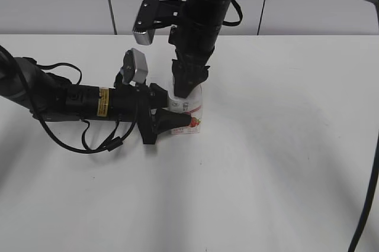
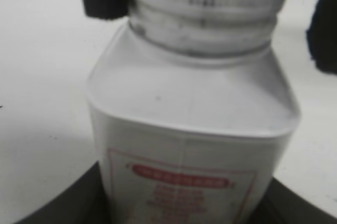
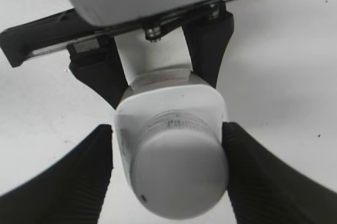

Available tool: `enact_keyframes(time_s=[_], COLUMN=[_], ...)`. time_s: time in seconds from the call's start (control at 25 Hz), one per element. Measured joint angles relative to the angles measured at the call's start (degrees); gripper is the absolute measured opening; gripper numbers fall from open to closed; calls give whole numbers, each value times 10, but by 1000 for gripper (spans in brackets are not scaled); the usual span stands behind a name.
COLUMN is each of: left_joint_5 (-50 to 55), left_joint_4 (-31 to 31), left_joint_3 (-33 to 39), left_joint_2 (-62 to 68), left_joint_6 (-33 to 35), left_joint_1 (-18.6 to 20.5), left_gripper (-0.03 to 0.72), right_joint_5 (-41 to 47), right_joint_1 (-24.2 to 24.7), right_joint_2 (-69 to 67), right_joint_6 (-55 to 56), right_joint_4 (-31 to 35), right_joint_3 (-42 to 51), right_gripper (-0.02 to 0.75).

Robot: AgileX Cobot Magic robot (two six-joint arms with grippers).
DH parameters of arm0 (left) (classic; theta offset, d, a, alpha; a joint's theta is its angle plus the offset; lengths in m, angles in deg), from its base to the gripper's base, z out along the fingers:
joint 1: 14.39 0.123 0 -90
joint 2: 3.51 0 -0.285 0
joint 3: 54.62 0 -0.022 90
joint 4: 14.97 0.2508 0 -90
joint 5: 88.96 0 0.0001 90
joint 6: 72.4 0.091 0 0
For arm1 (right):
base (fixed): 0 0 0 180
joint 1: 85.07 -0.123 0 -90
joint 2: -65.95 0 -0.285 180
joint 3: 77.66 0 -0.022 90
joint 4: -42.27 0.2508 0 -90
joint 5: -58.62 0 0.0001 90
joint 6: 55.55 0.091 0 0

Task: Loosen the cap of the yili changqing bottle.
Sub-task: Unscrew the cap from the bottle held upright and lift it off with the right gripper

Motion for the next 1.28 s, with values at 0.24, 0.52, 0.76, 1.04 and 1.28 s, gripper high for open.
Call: enact_keyframes(time_s=[0.24,0.52,0.76,1.04,1.28], left_joint_5=[0,0,0,0,0], left_joint_4=[-1,-1,-1,-1,-1], left_joint_3=[0,0,0,0,0], left_joint_2=[0,0,0,0,0], left_joint_6=[0,0,0,0,0], left_joint_1=[0,0,0,0,0], left_gripper=[377,377,377,377,377], right_joint_5=[0,0,0,1,1], right_joint_1=[0,0,0,0,0], right_joint_2=[0,8,34,46,46], right_joint_6=[21,39,66,409,633], right_joint_4=[4,4,1,-37,-42], right_joint_3=[0,0,0,0,0], right_gripper=[536,537,537,537,537])
